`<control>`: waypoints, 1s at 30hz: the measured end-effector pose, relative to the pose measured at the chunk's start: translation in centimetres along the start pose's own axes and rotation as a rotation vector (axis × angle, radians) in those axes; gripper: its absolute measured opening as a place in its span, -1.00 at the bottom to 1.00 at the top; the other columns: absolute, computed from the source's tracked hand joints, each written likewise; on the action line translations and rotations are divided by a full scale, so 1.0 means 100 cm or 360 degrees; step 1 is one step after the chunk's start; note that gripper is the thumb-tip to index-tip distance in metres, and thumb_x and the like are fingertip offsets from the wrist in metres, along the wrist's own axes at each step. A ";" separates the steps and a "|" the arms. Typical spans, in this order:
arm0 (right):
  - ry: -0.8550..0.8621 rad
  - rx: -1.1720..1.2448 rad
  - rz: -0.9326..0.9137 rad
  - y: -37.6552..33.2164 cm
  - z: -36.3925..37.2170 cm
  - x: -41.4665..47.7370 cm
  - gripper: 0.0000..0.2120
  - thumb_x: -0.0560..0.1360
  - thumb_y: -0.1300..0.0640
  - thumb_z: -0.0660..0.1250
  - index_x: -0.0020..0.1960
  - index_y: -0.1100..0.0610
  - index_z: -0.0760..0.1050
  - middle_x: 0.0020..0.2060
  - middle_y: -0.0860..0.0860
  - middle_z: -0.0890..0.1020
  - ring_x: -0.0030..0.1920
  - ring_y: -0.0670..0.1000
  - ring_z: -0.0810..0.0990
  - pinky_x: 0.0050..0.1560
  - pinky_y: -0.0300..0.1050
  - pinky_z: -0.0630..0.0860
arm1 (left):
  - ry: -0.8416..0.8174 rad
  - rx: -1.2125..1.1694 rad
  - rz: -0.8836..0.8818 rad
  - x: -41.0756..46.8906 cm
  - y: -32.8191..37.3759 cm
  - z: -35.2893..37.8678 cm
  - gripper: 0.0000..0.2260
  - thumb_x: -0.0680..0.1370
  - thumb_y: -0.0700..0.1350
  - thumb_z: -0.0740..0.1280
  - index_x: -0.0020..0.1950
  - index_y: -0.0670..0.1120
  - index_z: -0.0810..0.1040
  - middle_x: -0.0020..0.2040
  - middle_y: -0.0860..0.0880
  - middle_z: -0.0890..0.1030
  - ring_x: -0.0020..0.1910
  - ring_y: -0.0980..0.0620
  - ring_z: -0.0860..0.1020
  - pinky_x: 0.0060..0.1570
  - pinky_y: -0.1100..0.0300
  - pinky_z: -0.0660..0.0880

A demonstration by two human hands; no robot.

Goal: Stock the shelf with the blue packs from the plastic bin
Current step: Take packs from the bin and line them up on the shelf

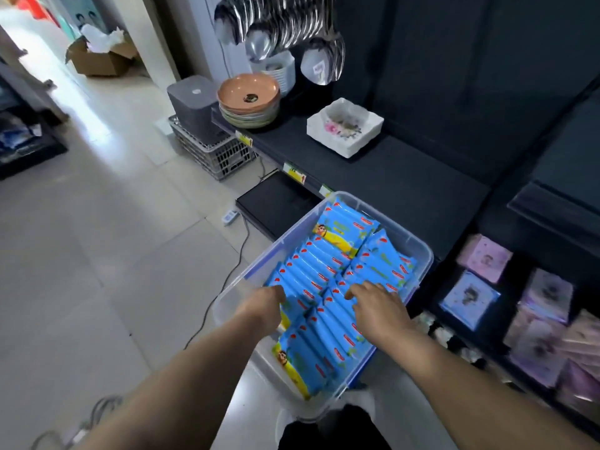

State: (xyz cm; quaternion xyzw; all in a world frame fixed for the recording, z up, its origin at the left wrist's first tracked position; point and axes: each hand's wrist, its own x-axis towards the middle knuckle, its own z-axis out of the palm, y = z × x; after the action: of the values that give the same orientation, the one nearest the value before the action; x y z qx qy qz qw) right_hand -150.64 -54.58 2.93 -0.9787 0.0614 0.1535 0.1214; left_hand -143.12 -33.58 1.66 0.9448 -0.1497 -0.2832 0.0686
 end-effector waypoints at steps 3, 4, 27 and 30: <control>-0.0098 0.0007 -0.0061 -0.001 0.012 0.009 -0.65 0.55 0.23 0.19 0.29 -0.04 0.36 0.23 -0.05 0.45 0.27 0.04 0.38 0.20 -0.01 0.33 | -0.0213 0.0040 0.0101 0.003 -0.003 0.023 -0.61 0.48 -0.22 0.25 0.22 0.16 0.51 0.21 0.03 0.57 0.16 0.00 0.54 0.17 0.10 0.49; -0.0112 0.0012 -0.0088 0.001 0.016 0.012 -0.65 0.55 0.23 0.18 0.29 -0.05 0.37 0.23 -0.05 0.46 0.26 0.03 0.39 0.21 -0.01 0.33 | -0.0250 0.0078 0.0155 0.004 -0.002 0.031 -0.61 0.48 -0.21 0.25 0.22 0.17 0.50 0.22 0.04 0.56 0.18 0.00 0.53 0.18 0.09 0.48; -0.0473 0.0107 -0.0147 -0.020 0.051 0.001 -0.67 0.55 0.20 0.17 0.27 -0.03 0.40 0.10 -0.02 0.60 0.08 0.08 0.57 -0.07 -0.10 0.43 | 0.0206 0.0177 -0.0023 -0.018 -0.026 0.008 -0.67 0.54 -0.16 0.26 0.30 0.01 0.40 0.19 -0.03 0.53 0.20 -0.06 0.46 0.12 0.06 0.45; -0.0506 -0.0029 -0.0123 -0.037 0.063 -0.001 -0.63 0.52 0.18 0.23 0.31 0.01 0.38 0.16 0.03 0.58 0.14 0.12 0.56 0.02 -0.09 0.45 | 0.0375 -0.0015 -0.0113 -0.020 -0.039 0.004 -0.65 0.52 -0.14 0.30 0.31 0.05 0.42 0.20 0.02 0.52 0.18 -0.02 0.46 0.08 0.11 0.47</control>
State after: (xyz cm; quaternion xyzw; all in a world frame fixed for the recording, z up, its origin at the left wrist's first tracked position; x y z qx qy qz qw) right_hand -151.92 -49.44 -2.04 -0.9448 0.0023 0.3023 0.1265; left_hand -144.02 -29.23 1.51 0.9759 -0.1057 -0.1732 0.0800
